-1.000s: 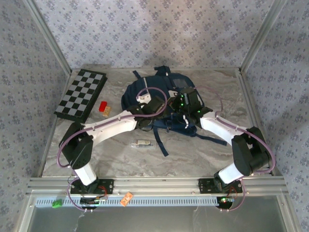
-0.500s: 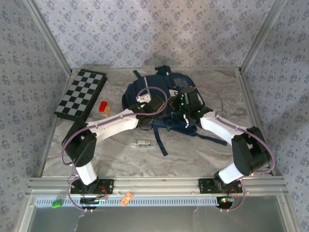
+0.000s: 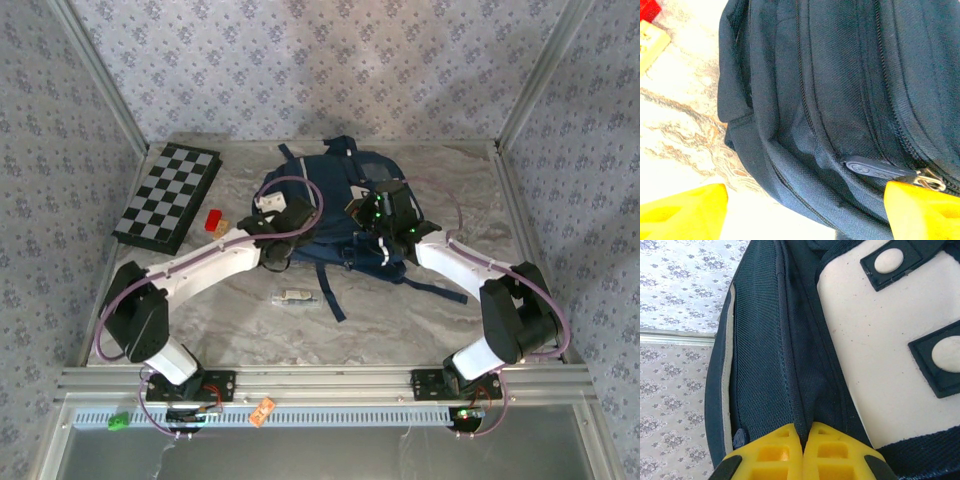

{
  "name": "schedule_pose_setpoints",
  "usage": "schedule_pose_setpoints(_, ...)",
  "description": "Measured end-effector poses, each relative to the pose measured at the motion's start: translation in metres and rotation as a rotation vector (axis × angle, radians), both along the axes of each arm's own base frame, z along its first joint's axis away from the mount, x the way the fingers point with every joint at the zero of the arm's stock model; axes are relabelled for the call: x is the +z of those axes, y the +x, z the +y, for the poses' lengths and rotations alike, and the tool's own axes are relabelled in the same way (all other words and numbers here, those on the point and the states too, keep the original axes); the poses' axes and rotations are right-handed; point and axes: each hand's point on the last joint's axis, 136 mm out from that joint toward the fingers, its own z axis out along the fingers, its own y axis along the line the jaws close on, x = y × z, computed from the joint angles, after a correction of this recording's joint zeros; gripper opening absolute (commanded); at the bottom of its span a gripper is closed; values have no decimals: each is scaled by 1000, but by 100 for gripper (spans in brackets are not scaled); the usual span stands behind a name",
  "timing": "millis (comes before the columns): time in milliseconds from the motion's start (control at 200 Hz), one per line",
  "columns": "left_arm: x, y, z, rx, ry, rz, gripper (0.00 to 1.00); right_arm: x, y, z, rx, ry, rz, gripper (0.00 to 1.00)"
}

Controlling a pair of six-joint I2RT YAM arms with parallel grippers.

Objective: Pack the student bag
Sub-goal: Unzip the student bag at the top-center of the table.

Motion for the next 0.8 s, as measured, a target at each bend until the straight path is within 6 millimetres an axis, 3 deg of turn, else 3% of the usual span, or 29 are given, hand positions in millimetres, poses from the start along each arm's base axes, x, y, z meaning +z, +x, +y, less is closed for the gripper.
schedule_pose_setpoints(345,34,11,-28,-298,79,-53,78,-2,0,-1,0,-6,5,0)
schedule_pose_setpoints(575,32,14,-34,-529,143,-37,76,-2,-1,-1,1,-9,8,0)
schedule_pose_setpoints(799,22,26,-19,-645,117,-2,72,-3,-1,-1,2,-13,11,0)
